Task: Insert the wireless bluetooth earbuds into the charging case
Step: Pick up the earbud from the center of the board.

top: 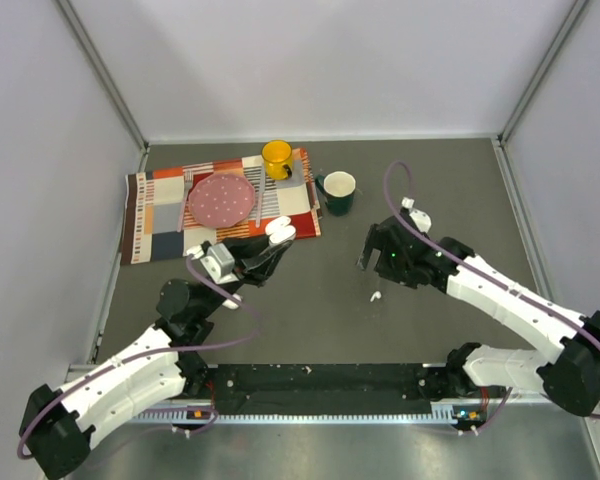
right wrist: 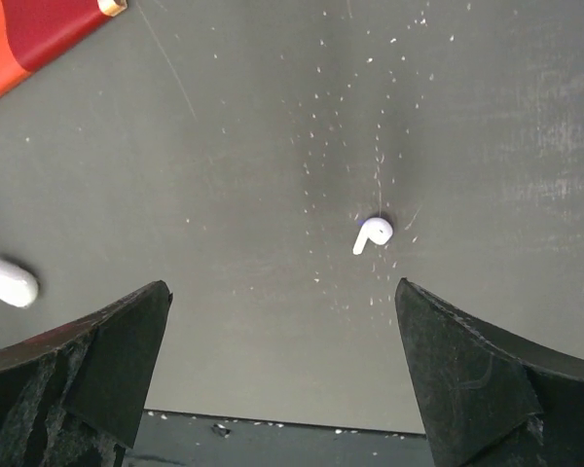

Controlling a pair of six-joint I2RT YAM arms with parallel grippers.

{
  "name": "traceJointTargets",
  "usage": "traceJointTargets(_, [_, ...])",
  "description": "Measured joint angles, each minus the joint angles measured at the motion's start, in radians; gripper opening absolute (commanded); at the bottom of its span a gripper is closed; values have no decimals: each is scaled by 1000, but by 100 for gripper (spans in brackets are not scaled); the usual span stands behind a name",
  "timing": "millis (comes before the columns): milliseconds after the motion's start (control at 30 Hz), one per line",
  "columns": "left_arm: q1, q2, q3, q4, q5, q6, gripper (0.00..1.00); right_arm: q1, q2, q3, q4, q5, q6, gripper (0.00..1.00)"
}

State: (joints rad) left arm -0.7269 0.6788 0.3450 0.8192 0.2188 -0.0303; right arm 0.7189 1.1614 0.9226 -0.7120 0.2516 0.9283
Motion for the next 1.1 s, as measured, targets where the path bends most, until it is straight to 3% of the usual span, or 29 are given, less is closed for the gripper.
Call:
traceJointTargets(100, [0,-16,-3,-12,-4,0,0,0,-7,2,-13,4,69,99])
traceJointTargets(167, [0,-27,-8,-13,-9,0,0,-5,-14,1,-14,2,136,96])
traceJointTargets(200, [0,-34,-11,-14,-12,0,0,-10,-14,-1,-13,-5,166,90])
traceJointTargets(567, [0,-102,-25,-43,-45,8,0,-81,32,-68,-39,-97,444,77])
traceJointTargets(1100, [0,-146,-39,-88,-80,56,0,-83,78,-72,-98,-84,524,66])
